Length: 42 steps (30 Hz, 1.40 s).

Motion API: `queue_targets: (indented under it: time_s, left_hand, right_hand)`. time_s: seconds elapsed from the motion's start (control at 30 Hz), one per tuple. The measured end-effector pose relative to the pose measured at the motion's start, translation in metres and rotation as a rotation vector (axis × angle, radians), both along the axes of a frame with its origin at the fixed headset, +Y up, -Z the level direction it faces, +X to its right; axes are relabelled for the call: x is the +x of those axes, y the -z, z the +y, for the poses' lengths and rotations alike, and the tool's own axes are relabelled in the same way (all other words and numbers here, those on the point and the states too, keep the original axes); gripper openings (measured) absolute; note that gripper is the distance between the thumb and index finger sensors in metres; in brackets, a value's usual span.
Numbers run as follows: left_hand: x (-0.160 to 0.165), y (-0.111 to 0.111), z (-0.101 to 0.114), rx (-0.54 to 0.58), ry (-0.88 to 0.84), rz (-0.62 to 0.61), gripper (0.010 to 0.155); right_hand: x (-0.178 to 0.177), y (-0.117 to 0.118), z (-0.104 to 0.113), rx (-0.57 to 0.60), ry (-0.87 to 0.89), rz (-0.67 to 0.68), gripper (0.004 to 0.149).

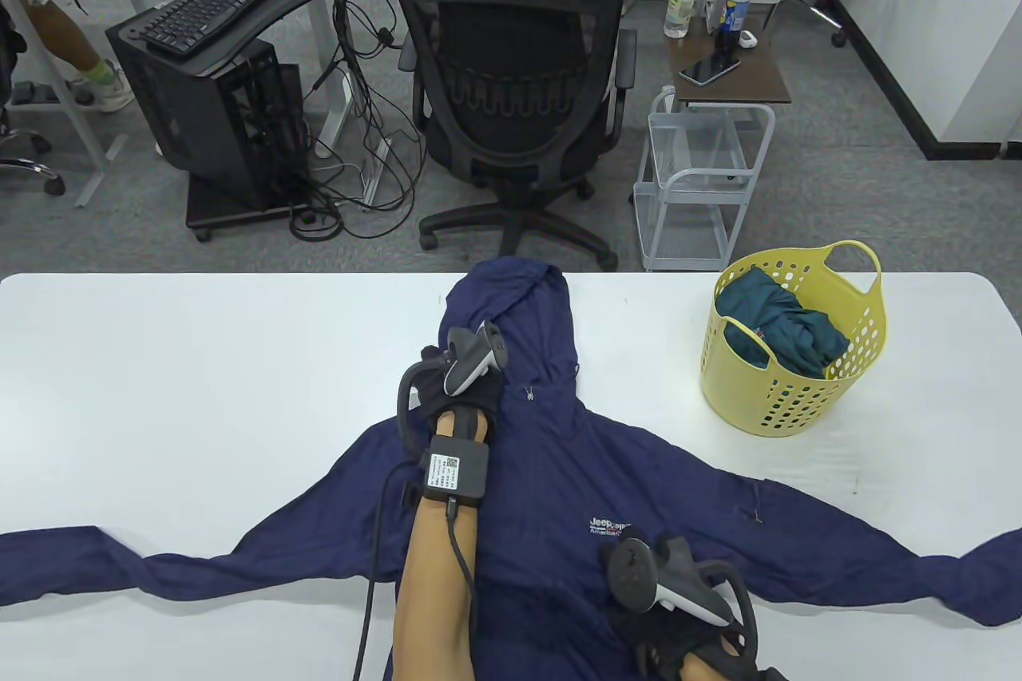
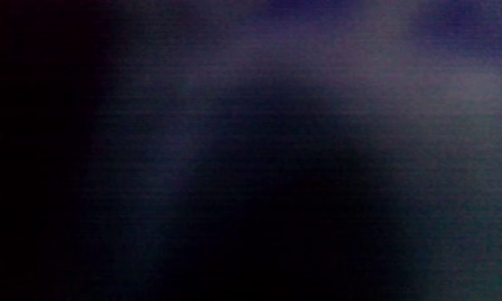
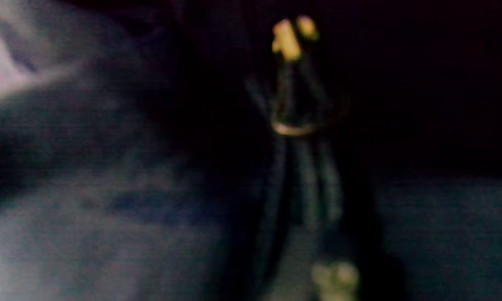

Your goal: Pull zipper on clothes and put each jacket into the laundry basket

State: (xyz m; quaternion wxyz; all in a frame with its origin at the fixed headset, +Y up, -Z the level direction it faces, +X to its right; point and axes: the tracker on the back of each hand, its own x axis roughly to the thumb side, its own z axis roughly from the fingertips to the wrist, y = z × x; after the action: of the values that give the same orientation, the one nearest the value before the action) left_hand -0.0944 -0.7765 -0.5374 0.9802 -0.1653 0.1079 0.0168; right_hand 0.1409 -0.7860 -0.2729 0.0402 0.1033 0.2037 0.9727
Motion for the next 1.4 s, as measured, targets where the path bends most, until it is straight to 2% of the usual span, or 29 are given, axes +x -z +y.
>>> queue_targets:
  time_s: [0.13, 0.17, 0.3, 0.37, 0.47, 0.53, 0.63, 0.7, 0.8, 0.93, 1.03, 1.17, 1.4]
  left_hand:
    - [0.013, -0.012, 0.023, 0.145, -0.04, -0.09, 0.061]
    - [0.019, -0.016, 0.029, 0.167, -0.043, -0.14, 0.059]
    - [0.039, -0.025, 0.032, 0.088, 0.01, -0.238, 0.056]
    - [0.047, -0.026, 0.022, -0.005, 0.067, -0.274, 0.06]
    - [0.054, -0.027, 0.009, -0.041, 0.131, -0.244, 0.07]
    - [0.055, -0.027, 0.003, 0.01, 0.166, -0.21, 0.07]
    - [0.055, -0.03, 0.005, 0.125, 0.154, -0.176, 0.063]
    - [0.054, -0.034, 0.012, 0.191, 0.161, -0.18, 0.049]
    - [0.051, -0.046, 0.03, 0.285, 0.163, -0.215, 0.043]
    - [0.045, -0.07, 0.054, 0.357, 0.111, -0.253, 0.041]
    - [0.039, -0.089, 0.062, 0.377, 0.053, -0.254, 0.045]
    - [0.033, -0.124, 0.06, 0.378, -0.088, -0.243, 0.051]
    - [0.031, -0.168, 0.049, 0.379, -0.178, -0.271, 0.05]
  right_hand:
    - [0.012, 0.002, 0.019, 0.182, 0.069, -0.039, 0.07]
    - [0.017, 0.001, 0.027, 0.262, 0.092, -0.065, 0.068]
    - [0.038, 0.006, 0.037, 0.372, 0.186, -0.14, 0.063]
    - [0.049, 0.009, 0.036, 0.378, 0.235, -0.179, 0.061]
    - [0.06, 0.011, 0.034, 0.387, 0.251, -0.213, 0.06]
    - [0.063, 0.012, 0.034, 0.384, 0.261, -0.228, 0.059]
    - [0.065, 0.013, 0.032, 0.378, 0.263, -0.235, 0.059]
    - [0.064, 0.014, 0.03, 0.372, 0.256, -0.23, 0.058]
    - [0.062, 0.014, 0.028, 0.366, 0.254, -0.222, 0.058]
    - [0.06, 0.011, 0.03, 0.385, 0.271, -0.204, 0.058]
    - [0.06, 0.01, 0.028, 0.381, 0.269, -0.191, 0.057]
    - [0.061, 0.01, 0.026, 0.369, 0.284, -0.189, 0.057]
    - [0.057, 0.006, 0.028, 0.389, 0.3, -0.16, 0.057]
